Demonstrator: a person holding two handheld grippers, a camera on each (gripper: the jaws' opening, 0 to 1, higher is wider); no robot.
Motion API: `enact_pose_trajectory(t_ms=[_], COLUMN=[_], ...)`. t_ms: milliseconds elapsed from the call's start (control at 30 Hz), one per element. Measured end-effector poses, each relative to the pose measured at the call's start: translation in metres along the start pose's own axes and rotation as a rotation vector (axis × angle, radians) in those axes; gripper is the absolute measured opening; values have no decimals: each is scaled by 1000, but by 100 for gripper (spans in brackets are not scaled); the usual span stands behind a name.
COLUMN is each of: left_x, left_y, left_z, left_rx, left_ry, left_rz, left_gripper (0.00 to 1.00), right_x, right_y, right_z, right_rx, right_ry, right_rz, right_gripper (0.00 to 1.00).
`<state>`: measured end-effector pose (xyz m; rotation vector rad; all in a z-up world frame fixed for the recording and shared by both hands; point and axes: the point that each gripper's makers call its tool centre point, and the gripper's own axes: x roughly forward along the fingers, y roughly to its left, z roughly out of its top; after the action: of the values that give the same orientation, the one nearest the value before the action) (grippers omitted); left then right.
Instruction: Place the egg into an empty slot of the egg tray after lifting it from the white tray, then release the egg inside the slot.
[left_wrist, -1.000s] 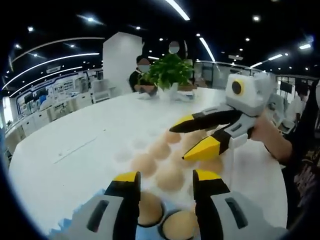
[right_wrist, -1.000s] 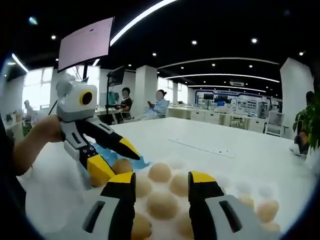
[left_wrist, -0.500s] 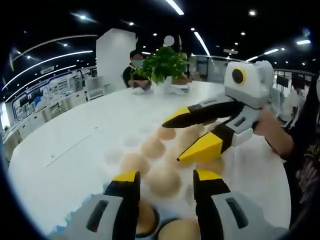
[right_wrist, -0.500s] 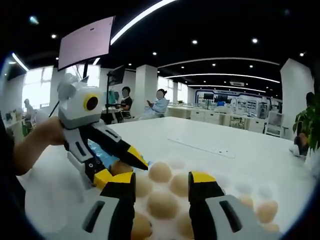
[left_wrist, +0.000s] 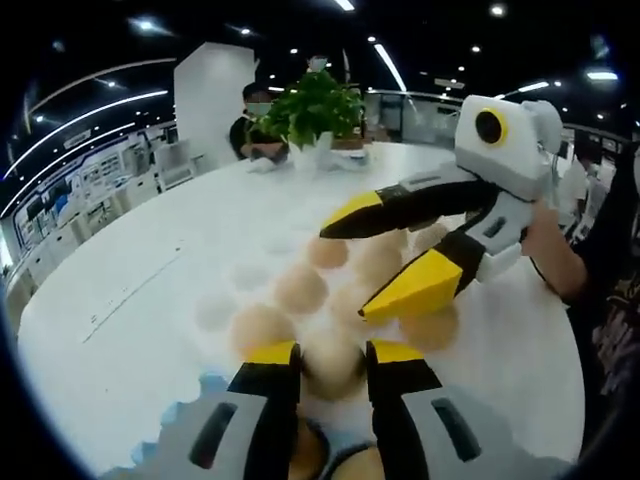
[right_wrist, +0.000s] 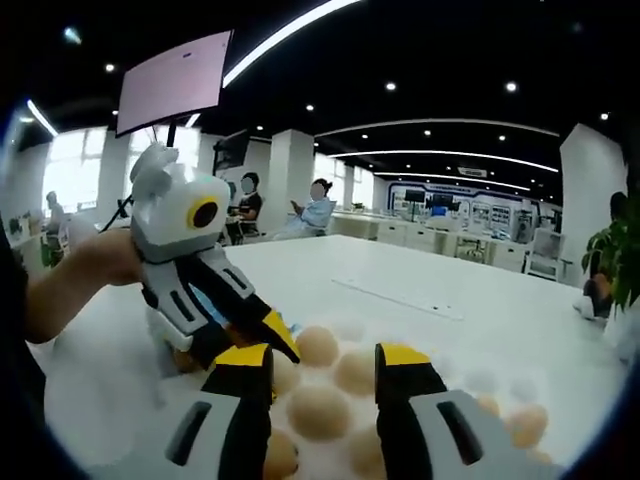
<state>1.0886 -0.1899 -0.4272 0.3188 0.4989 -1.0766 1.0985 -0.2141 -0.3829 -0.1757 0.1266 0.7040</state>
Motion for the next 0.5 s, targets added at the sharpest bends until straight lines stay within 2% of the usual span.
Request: enact_pose_trajectory(t_ms=[200, 400, 500], left_x=[-1, -3, -6], left_y=[-4, -8, -10], left_z=[-1, -1, 0], left_rx=[3, 3, -3], left_ry=[-3, 2, -6], left_rz=[3, 9, 10], left_gripper=[26, 26, 25], right_x=[0, 1, 2], right_y=[-3, 2, 11], right_z=[-1, -2, -3], right_rx=[-25, -17, -20], right_ry=[7, 3, 9], right_rz=[-22, -1, 46], right_gripper=[41, 41, 42])
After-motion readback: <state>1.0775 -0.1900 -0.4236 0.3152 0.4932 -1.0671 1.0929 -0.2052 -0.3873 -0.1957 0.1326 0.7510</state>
